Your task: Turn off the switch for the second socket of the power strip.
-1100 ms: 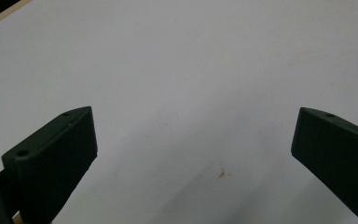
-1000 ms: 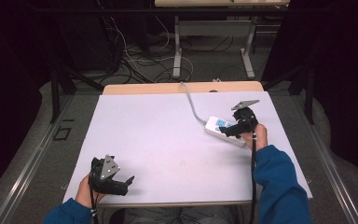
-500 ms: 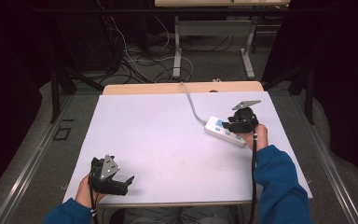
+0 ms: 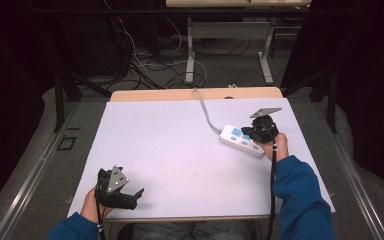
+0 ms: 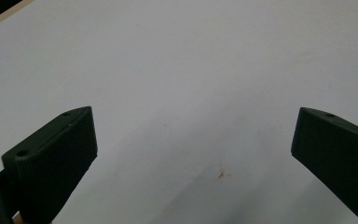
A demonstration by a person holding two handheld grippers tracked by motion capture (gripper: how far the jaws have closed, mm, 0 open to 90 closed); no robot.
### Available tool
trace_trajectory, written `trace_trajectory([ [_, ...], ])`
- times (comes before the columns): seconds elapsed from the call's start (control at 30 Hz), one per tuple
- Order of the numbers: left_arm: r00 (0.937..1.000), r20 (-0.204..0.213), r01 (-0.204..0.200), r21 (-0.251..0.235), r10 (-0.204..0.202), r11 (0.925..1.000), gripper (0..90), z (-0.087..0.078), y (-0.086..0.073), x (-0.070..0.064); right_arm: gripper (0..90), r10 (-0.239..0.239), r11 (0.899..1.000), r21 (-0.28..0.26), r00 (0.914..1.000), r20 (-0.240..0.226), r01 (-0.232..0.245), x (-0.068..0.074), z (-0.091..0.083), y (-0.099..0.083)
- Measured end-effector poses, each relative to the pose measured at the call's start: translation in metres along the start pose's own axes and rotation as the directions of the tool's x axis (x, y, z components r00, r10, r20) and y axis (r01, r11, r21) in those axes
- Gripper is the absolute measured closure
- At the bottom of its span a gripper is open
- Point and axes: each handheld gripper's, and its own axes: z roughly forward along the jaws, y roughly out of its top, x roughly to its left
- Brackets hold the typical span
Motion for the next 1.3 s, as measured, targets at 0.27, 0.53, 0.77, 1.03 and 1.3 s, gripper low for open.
trace_trajectory([
  [0.27,1.0,0.003,0.0,0.001,0.0,1.0,0.1,0.0,0.0,0.0,90.0,-0.015,0.999,0.052,0.9997,0.017,0.014,0.001,0.003,-0.003],
  [0.53,1.0,0.002,-0.001,0.0,0.001,1.0,0.1,0.0,0.0,0.0,90.0,-0.029,0.991,0.13,0.9996,0.0,0.029,0.001,0.012,-0.007],
  [0.77,1.0,0.003,0.0,0.001,0.0,1.0,0.1,0.0,0.0,0.0,90.0,-0.013,0.984,0.177,0.9999,-0.008,0.014,0.002,0.016,-0.01],
  [1.03,1.0,0.003,-0.001,0.002,0.001,1.0,0.1,0.0,0.0,0.0,90.0,0.015,0.985,0.173,0.9998,-0.012,-0.012,0.001,0.018,-0.013],
  [1.3,1.0,0.001,-0.001,0.001,0.001,1.0,0.1,0.0,0.0,0.0,90.0,0.025,0.986,0.165,0.9994,-0.023,-0.021,-0.001,0.017,-0.014],
])
